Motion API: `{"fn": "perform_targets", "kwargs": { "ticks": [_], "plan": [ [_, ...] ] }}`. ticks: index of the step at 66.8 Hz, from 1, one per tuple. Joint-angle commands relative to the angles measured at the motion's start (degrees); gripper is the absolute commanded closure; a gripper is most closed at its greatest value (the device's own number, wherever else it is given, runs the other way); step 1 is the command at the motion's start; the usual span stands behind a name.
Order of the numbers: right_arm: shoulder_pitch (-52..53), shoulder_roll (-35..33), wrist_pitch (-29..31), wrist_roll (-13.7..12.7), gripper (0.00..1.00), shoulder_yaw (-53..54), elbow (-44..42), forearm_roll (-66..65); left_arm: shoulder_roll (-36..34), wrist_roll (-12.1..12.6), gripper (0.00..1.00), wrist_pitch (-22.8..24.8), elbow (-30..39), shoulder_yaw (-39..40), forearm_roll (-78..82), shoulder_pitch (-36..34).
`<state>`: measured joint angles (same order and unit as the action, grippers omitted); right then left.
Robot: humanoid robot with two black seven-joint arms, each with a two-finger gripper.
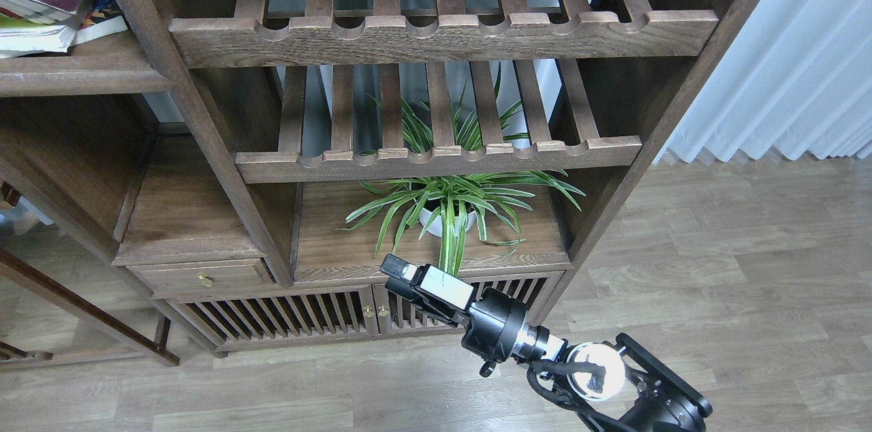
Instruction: Organize books on shelf
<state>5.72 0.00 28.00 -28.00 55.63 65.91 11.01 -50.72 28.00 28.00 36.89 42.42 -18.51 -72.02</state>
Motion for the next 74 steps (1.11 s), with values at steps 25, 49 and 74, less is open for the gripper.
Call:
{"fn": "perform_targets", "kwargs": {
  "ticks": [25,49,74],
  "plan": [
    [-0.01,0.00,0.00,0.00,0.01,-0.09,-0.08,-0.20,1.85,0.00,0.15,0.00,0.03,0.30,-0.13,-1.72],
    [0.16,0.00,0.00,0.00,0.01,0.00,-0.96,-0.29,-2.45,0.00,0.06,0.00,12.06,0.92,-0.30,-2.16],
    [0.16,0.00,0.00,0.00,0.01,-0.17,-2.19,-0.29,-15.89,0.00,0.01,0.00,20.42,-1.98,-0.30,-0.93]
  ]
}}
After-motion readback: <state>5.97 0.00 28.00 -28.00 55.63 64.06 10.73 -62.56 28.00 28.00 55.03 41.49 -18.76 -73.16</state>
